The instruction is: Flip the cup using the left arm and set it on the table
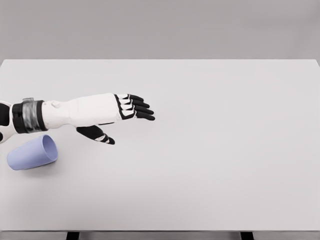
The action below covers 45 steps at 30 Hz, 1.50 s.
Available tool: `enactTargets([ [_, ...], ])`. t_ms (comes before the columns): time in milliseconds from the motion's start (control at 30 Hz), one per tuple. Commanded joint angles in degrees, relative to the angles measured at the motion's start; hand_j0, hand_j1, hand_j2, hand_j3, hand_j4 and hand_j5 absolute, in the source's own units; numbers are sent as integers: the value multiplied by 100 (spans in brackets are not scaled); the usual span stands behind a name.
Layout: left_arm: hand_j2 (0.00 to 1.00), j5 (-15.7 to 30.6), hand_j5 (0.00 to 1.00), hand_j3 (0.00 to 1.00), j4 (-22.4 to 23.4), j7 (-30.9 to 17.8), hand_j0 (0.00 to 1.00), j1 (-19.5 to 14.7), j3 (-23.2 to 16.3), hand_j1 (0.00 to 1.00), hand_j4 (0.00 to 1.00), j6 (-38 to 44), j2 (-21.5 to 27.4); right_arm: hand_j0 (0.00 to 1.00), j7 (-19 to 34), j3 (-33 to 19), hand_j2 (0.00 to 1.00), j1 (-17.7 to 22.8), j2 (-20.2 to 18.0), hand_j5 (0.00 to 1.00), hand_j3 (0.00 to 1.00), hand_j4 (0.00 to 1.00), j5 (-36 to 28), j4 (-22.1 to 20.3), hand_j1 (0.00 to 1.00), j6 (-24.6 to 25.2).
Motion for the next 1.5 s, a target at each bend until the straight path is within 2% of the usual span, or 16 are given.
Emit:
enactTargets([
  [0,100,34,100,100,-11,1,100,0,-6,100,100,16,0,100,1,-7,100,0,0,100,100,100,-1,9,100,-1],
  [233,100,69,100,100,-11,1,100,220,433,100,100,589,220,100,1,11,100,9,0,100,100,100,-1,18,100,-1],
  [300,100,87,100,100,33,1,100,360,969,100,100,1274,220,100,1,11,100,9,0,100,100,100,-1,18,100,-1],
  [367,100,324,100,100,174,1,100,396,1049,100,100,2258,1299,100,1,11,100,9,0,100,100,100,-1,18,100,8],
  [400,100,726,100,100,-19,651,100,396,952,100,100,2497,2231,100,1,11,100,9,0,100,100,100,-1,18,100,8],
  [467,100,2582,100,100,-20,2840,100,422,92,100,100,2014,3462,100,1,11,100,0,0,100,100,100,-1,9,100,8],
  [533,100,2679,100,100,-29,2781,100,702,-76,100,100,302,4429,100,1,11,100,9,0,100,100,100,-1,18,100,8],
  [567,100,3002,100,100,-29,2772,100,1219,-33,100,100,16,5060,100,1,11,100,9,0,100,100,100,-1,18,100,8],
  [633,100,3663,100,100,-29,2754,100,1985,11,100,100,16,5581,100,1,11,100,0,0,100,100,100,-1,18,100,-1],
  [667,100,3971,100,100,-29,2684,100,2293,20,100,100,16,5520,100,1,11,100,9,0,100,100,100,-1,18,100,8],
  [767,100,4007,100,100,-29,2543,100,2804,20,100,100,16,4975,100,1,11,100,9,0,100,100,100,-1,18,100,-1],
  [867,100,4007,100,100,-29,2508,100,2637,143,100,100,16,4440,100,1,11,100,9,0,100,100,100,-1,18,100,-1],
  [1033,100,4007,100,100,-29,1683,100,2408,143,100,100,572,3191,100,1,11,100,9,0,100,100,100,-1,18,100,8],
  [1100,100,3998,100,100,-29,1305,100,2408,143,100,100,695,3147,100,1,11,100,9,0,100,100,100,-1,18,100,-1],
  [1300,100,3682,100,100,-29,1339,100,2364,161,100,100,1749,3094,100,1,11,100,9,0,100,100,100,-1,18,100,8],
  [1467,100,3365,100,100,-29,1330,100,2347,152,100,100,1890,3068,100,1,11,100,9,0,100,100,100,-1,18,100,8],
])
